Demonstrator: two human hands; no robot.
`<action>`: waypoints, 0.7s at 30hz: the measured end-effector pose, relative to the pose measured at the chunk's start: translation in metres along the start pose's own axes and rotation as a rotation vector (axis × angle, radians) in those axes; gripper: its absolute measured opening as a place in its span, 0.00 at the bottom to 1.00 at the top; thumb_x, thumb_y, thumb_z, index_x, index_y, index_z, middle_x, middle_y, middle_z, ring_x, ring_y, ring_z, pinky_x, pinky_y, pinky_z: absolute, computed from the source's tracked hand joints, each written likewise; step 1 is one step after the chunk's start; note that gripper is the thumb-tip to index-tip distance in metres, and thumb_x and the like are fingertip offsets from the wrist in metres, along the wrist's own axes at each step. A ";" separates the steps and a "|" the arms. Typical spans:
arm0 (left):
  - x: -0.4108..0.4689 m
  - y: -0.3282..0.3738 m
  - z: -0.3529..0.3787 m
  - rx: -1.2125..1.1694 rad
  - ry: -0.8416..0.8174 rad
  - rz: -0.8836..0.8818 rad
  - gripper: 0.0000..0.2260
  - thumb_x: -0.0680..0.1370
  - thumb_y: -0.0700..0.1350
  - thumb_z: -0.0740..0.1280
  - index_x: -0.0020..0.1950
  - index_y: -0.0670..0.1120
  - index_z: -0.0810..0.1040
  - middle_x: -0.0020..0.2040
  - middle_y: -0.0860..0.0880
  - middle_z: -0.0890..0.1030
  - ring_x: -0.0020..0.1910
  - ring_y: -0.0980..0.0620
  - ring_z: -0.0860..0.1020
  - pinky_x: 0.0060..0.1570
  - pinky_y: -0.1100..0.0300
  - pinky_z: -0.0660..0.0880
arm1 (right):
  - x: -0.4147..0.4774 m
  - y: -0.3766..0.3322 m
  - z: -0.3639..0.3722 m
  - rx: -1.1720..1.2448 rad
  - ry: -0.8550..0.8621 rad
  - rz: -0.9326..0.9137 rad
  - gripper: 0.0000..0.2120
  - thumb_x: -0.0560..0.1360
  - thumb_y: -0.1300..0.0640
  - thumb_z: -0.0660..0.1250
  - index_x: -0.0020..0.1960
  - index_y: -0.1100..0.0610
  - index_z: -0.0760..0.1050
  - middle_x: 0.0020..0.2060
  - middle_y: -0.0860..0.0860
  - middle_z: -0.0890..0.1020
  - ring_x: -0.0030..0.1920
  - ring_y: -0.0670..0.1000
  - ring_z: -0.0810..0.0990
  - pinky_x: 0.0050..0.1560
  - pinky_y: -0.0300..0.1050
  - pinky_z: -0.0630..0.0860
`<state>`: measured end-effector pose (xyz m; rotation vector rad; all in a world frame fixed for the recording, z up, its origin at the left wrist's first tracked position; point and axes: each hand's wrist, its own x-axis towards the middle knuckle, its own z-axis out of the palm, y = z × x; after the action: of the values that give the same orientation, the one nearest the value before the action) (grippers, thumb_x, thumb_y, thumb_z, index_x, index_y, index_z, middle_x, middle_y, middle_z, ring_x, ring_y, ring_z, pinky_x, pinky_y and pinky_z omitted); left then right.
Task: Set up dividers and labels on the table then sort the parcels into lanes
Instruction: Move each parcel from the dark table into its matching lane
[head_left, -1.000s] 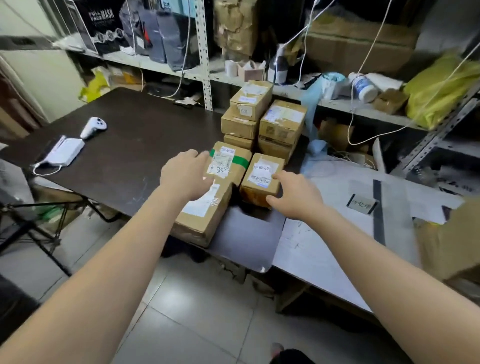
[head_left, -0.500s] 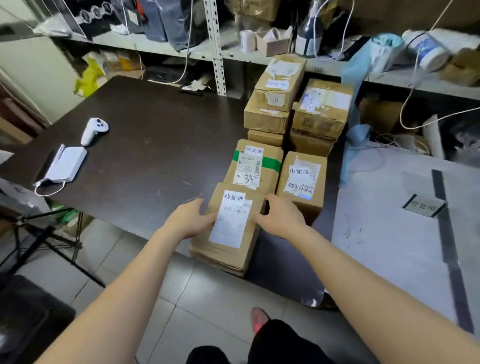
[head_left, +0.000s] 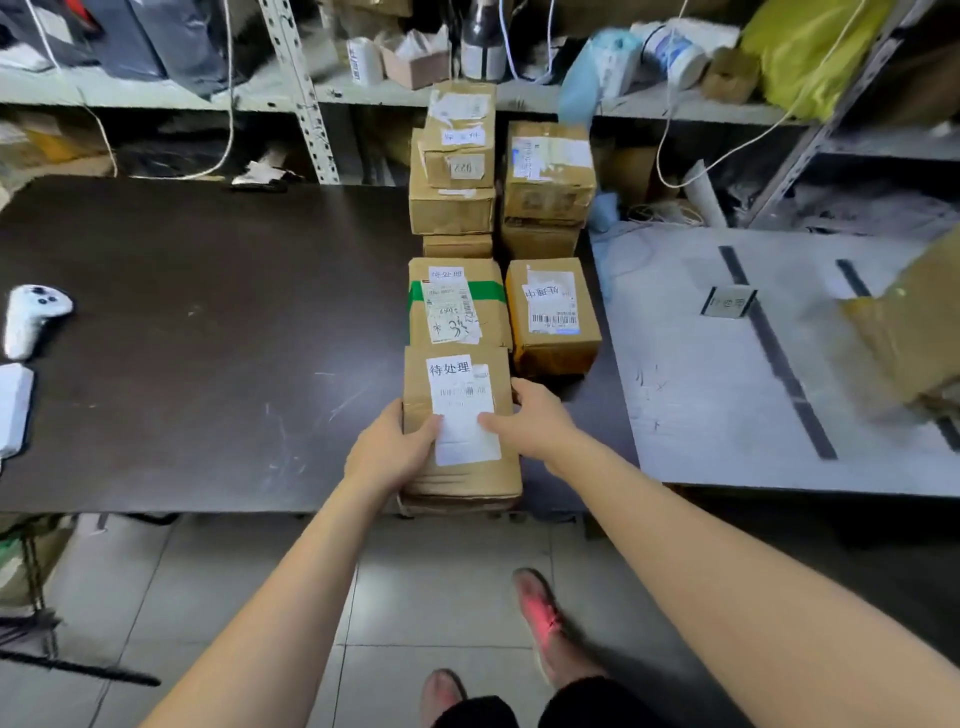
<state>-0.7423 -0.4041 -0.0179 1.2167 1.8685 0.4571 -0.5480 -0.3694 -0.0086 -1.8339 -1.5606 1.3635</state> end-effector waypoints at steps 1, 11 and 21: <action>-0.003 0.002 0.000 0.014 0.000 0.019 0.22 0.73 0.66 0.62 0.63 0.60 0.75 0.59 0.58 0.82 0.58 0.48 0.80 0.60 0.46 0.77 | -0.006 0.001 0.000 0.025 0.010 0.006 0.24 0.76 0.54 0.74 0.71 0.49 0.74 0.65 0.45 0.81 0.65 0.49 0.79 0.61 0.50 0.78; -0.020 0.096 0.033 0.181 -0.051 0.269 0.25 0.77 0.66 0.63 0.70 0.56 0.72 0.64 0.54 0.81 0.61 0.46 0.79 0.60 0.46 0.77 | -0.039 0.020 -0.090 0.155 0.210 0.007 0.28 0.74 0.48 0.74 0.72 0.47 0.72 0.65 0.44 0.80 0.63 0.50 0.79 0.62 0.56 0.79; -0.031 0.233 0.184 0.038 -0.082 0.355 0.26 0.75 0.65 0.64 0.70 0.57 0.69 0.64 0.53 0.80 0.62 0.45 0.79 0.61 0.44 0.77 | -0.037 0.105 -0.274 0.163 0.305 -0.002 0.28 0.65 0.45 0.73 0.64 0.44 0.77 0.56 0.39 0.83 0.57 0.47 0.82 0.60 0.55 0.80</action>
<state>-0.4565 -0.3488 0.0472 1.5774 1.6021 0.5550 -0.2584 -0.3553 0.0520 -1.8370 -1.2589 1.1109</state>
